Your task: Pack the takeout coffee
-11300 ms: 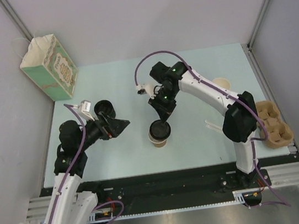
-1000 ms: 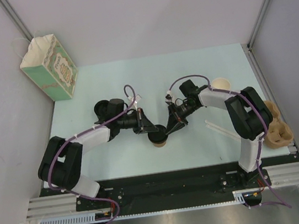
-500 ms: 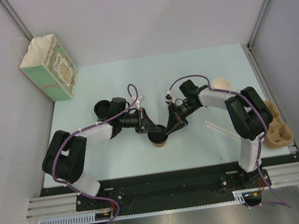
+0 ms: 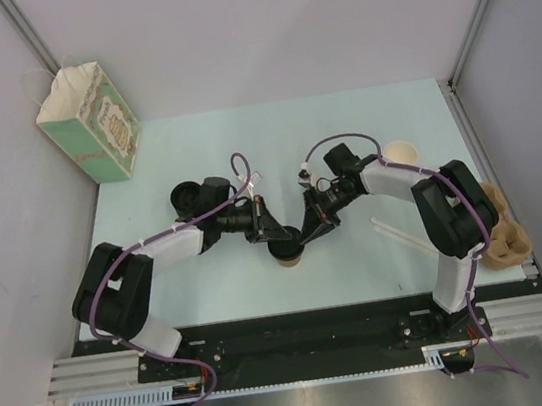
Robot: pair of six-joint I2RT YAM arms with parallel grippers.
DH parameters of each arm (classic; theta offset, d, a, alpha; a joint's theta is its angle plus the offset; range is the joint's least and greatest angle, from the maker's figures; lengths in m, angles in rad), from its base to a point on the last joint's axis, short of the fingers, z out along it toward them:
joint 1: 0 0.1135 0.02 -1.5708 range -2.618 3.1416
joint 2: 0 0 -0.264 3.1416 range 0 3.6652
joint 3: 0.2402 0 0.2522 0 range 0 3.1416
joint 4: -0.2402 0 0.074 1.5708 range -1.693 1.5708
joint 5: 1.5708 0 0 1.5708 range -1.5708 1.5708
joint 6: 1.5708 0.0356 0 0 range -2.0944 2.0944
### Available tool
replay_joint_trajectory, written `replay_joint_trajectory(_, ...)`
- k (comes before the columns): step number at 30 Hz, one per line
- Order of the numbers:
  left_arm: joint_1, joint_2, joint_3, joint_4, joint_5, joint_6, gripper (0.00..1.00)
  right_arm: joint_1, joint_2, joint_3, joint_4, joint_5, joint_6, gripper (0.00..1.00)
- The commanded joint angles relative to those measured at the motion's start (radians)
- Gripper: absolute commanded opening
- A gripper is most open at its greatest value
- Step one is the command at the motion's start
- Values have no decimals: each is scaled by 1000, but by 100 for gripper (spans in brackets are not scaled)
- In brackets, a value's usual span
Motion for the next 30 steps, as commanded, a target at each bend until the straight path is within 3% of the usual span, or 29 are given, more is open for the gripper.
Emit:
replay_joint_trajectory(1,-15,-42,-7,-41,-57,33,0,27,-26,-14,73,103,-33,13)
replay_joint_trajectory(13,-15,-102,-29,34,4,-13,1,15,-94,0,68,13,-39,19)
replay_joint_trajectory(20,-7,-188,-76,62,68,-31,4,4,-155,2,85,-47,-29,27)
replay_joint_trajectory(30,-5,-219,-124,-34,39,66,5,27,-140,58,173,51,35,35)
